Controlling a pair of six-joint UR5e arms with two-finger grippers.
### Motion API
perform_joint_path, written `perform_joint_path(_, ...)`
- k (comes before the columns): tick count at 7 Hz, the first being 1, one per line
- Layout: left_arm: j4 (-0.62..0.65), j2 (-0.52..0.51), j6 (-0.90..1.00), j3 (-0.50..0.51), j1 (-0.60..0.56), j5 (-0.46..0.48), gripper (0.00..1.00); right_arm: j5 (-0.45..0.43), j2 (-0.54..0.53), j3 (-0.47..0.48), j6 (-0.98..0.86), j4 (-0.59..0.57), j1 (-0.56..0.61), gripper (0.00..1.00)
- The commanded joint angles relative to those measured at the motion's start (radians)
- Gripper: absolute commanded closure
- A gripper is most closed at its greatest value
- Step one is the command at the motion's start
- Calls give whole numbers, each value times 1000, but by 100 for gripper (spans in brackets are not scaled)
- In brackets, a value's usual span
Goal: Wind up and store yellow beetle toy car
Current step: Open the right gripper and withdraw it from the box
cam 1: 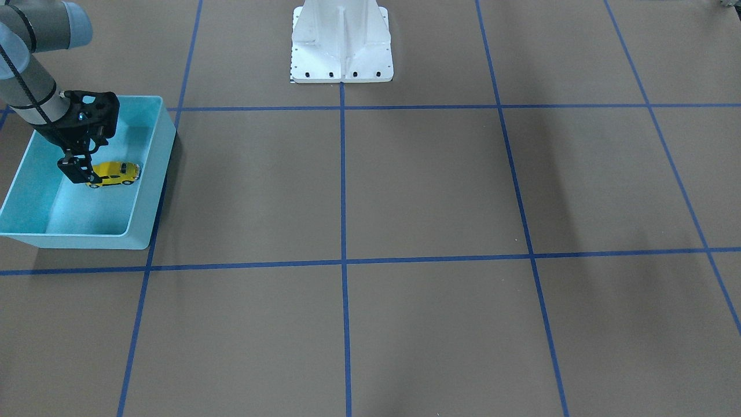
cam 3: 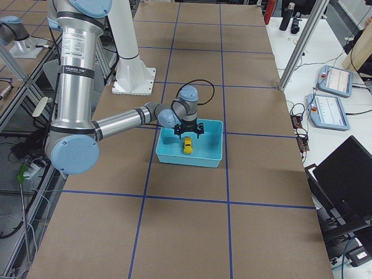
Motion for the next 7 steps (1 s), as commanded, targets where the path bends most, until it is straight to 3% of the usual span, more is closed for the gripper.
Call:
perform_joint_path(1, -1, 0, 1, 0, 0, 0, 0, 49, -14, 86, 162, -8, 198, 0)
perform_joint_path(3, -1, 0, 1, -2, 0, 0, 0, 132, -3, 96, 276, -72, 406, 0)
perform_joint_path(5, -1, 0, 1, -2, 0, -2, 0, 167, 0, 58, 534, -109, 530, 0)
perform_joint_path(7, -3, -2, 2, -2, 0, -2, 0, 259, -2, 32, 719, -320, 649, 0)
